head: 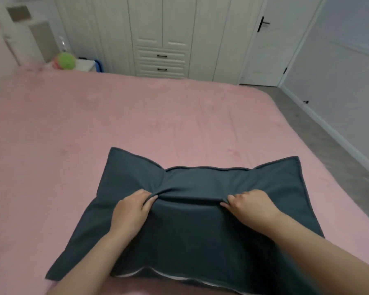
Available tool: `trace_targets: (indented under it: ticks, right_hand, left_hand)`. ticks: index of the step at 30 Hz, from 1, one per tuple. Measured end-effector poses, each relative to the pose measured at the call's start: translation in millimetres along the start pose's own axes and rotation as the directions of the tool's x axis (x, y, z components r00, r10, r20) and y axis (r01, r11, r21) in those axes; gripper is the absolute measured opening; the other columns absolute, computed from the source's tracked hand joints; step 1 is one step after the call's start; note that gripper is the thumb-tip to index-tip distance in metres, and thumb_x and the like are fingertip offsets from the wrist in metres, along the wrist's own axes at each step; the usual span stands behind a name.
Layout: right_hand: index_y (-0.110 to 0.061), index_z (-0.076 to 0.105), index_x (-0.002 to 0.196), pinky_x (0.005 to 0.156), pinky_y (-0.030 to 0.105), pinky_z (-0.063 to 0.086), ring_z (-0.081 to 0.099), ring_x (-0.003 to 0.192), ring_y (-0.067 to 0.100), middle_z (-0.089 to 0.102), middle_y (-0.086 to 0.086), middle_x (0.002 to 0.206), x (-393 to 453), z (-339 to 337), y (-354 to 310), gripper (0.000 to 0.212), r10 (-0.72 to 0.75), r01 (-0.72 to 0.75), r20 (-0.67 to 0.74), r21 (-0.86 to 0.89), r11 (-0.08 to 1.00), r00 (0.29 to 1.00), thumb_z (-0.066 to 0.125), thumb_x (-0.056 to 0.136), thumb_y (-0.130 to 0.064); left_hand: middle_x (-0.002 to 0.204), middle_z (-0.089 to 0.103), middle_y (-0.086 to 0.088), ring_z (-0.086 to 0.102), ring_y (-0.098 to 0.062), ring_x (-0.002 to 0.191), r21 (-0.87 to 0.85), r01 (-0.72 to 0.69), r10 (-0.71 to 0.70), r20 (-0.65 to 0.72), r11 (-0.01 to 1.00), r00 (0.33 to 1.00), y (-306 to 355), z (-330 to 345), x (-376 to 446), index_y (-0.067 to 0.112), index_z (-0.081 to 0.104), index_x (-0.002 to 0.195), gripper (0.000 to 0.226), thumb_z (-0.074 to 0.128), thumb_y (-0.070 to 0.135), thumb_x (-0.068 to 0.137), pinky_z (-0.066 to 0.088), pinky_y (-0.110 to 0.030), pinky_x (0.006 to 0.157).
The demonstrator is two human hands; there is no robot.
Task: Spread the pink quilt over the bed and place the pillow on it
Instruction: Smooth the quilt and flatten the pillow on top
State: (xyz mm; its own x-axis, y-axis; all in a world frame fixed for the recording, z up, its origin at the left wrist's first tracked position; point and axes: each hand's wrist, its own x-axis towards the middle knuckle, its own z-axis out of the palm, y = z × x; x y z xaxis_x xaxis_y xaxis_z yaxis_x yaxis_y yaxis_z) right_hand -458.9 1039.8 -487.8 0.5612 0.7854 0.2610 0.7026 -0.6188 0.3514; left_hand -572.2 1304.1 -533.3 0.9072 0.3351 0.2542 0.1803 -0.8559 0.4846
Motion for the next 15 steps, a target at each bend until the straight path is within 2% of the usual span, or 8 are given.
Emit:
trace_targets:
  ticks: [3,5,8,9,10,11,12,15]
  right_hand:
    - [-0.015,0.047,0.04,0.036,0.014,0.02,0.044,0.022,0.018,0.045,0.0,0.029,43.0,-79.3,-17.7,0.048,-0.124,0.117,-0.095,-0.073,0.99,0.988,0.04,0.079,-0.042]
    - [-0.017,0.048,0.042,0.034,0.015,0.028,0.044,0.022,0.018,0.047,-0.002,0.031,67.9,-126.6,-40.4,0.048,-0.19,0.184,-0.065,-0.083,0.979,0.98,0.051,0.081,-0.044]
    - [-0.017,0.054,0.045,0.04,0.018,0.028,0.054,0.031,0.018,0.055,-0.002,0.038,103.0,-188.6,-82.9,0.044,-0.219,0.215,-0.041,-0.097,0.972,0.975,0.074,0.072,-0.045]
    - [-0.016,0.061,0.054,0.045,0.02,0.034,0.062,0.044,0.02,0.063,0.0,0.049,111.6,-206.8,-96.7,0.038,-0.241,0.239,-0.01,-0.088,0.967,0.971,0.07,0.077,-0.045]
    - [-0.016,0.067,0.069,0.054,0.023,0.039,0.068,0.066,0.023,0.07,0.003,0.068,124.4,-230.0,-119.9,0.035,-0.278,0.276,-0.017,-0.058,0.959,0.96,0.058,0.087,-0.045]
    - [-0.016,0.068,0.087,0.063,0.025,0.038,0.067,0.088,0.025,0.072,0.004,0.089,132.6,-240.4,-133.1,0.04,-0.283,0.283,-0.03,-0.024,0.959,0.959,0.042,0.095,-0.045]
    - [-0.017,0.066,0.099,0.068,0.027,0.035,0.061,0.102,0.025,0.07,0.002,0.102,142.1,-257.0,-151.8,0.045,-0.261,0.261,-0.003,0.012,0.965,0.965,0.031,0.098,-0.046]
    - [-0.023,0.066,0.105,0.076,0.03,0.035,0.051,0.11,0.022,0.068,-0.003,0.109,169.0,-290.2,-192.0,0.05,-0.212,0.214,0.057,-0.033,0.976,0.976,0.024,0.098,-0.049]
  left_hand:
    - [0.079,0.062,0.001,0.061,-0.025,0.082,0.103,0.064,-0.062,-0.023,0.993,0.998,-12.7,-84.5,-15.1,0.018,0.055,0.072,0.038,0.041,0.046,0.094,0.038,-0.034,0.065]
    - [0.076,0.059,0.0,0.059,-0.024,0.081,0.153,0.082,-0.078,-0.035,0.985,0.996,-28.0,-144.9,-33.5,0.016,0.053,0.07,0.044,0.037,0.05,0.094,0.036,-0.034,0.061]
    - [0.078,0.057,-0.001,0.056,-0.024,0.082,0.167,0.129,-0.126,-0.025,0.978,0.992,-48.0,-228.4,-61.8,0.016,0.053,0.072,0.046,0.032,0.05,0.095,0.033,-0.033,0.059]
    - [0.08,0.059,-0.002,0.056,-0.024,0.083,0.181,0.151,-0.151,-0.014,0.972,0.988,-50.7,-249.8,-69.3,0.018,0.052,0.073,0.044,0.032,0.05,0.095,0.034,-0.032,0.06]
    - [0.081,0.061,-0.001,0.056,-0.024,0.083,0.179,0.181,-0.18,-0.023,0.967,0.983,-59.9,-282.0,-81.6,0.019,0.051,0.074,0.042,0.032,0.05,0.095,0.035,-0.032,0.06]
    - [0.081,0.062,0.0,0.056,-0.024,0.083,0.158,0.207,-0.208,-0.013,0.965,0.978,-63.4,-301.3,-87.9,0.02,0.05,0.075,0.04,0.033,0.05,0.095,0.036,-0.032,0.061]
    - [0.08,0.062,0.002,0.056,-0.022,0.083,0.131,0.24,-0.24,-0.017,0.962,0.971,-71.2,-325.3,-96.0,0.02,0.05,0.075,0.039,0.034,0.05,0.094,0.038,-0.032,0.063]
    - [0.075,0.061,0.011,0.057,-0.015,0.081,-0.016,0.328,-0.327,0.037,0.944,0.944,-90.3,-381.3,-110.0,0.03,0.054,0.069,0.032,0.042,0.048,0.092,0.045,-0.031,0.072]
